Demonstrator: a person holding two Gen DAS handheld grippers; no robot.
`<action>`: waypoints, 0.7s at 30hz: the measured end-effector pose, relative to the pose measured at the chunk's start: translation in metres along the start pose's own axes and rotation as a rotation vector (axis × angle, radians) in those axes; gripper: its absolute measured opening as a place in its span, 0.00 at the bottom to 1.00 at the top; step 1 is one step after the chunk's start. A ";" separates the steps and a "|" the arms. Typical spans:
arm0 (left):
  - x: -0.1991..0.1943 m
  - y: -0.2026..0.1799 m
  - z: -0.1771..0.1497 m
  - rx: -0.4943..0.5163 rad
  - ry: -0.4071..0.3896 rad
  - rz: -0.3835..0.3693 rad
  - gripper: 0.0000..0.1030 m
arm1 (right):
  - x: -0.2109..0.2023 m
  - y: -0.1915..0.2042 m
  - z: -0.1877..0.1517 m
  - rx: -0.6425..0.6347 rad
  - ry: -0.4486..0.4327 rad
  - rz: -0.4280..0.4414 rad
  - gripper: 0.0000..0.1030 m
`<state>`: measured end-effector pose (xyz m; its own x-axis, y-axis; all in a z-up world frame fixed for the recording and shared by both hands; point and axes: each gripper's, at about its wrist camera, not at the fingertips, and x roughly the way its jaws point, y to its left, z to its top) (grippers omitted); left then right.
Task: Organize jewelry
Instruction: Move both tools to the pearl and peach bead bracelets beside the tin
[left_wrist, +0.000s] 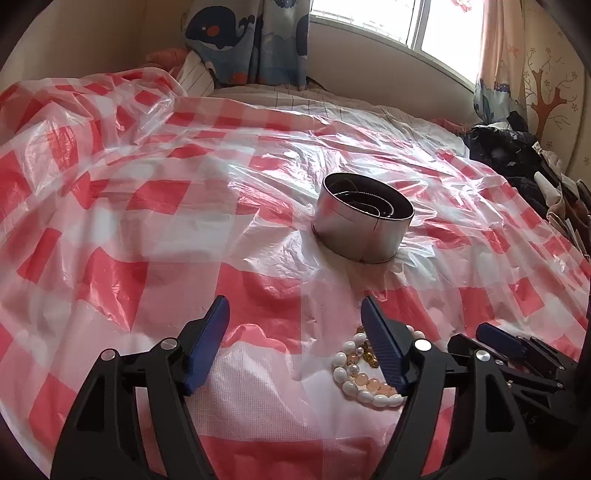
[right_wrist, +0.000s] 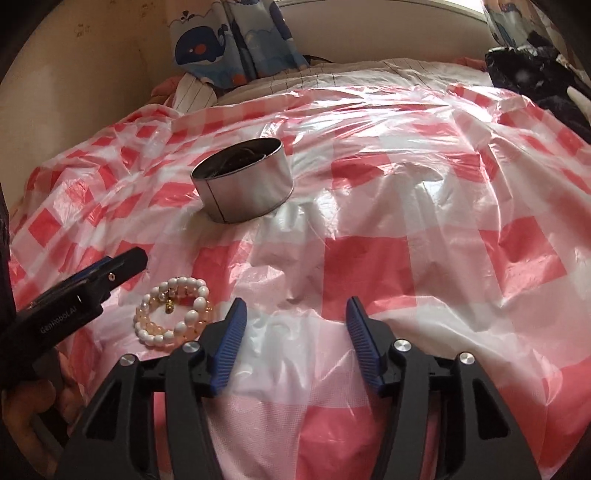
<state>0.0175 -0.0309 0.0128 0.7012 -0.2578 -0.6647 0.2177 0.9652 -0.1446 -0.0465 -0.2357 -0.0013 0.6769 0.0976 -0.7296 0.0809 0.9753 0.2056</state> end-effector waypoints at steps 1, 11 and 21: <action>0.000 -0.001 -0.001 0.006 -0.001 0.005 0.72 | 0.000 0.000 0.000 -0.002 -0.003 0.001 0.53; 0.000 -0.005 -0.001 0.019 -0.006 0.025 0.78 | -0.001 -0.002 -0.002 0.008 -0.016 0.002 0.57; 0.002 -0.005 -0.002 0.025 -0.001 0.033 0.80 | 0.000 -0.001 -0.001 0.003 -0.016 0.005 0.60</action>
<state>0.0166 -0.0366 0.0111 0.7091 -0.2259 -0.6679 0.2113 0.9718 -0.1043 -0.0475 -0.2362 -0.0021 0.6886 0.0990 -0.7184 0.0799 0.9742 0.2109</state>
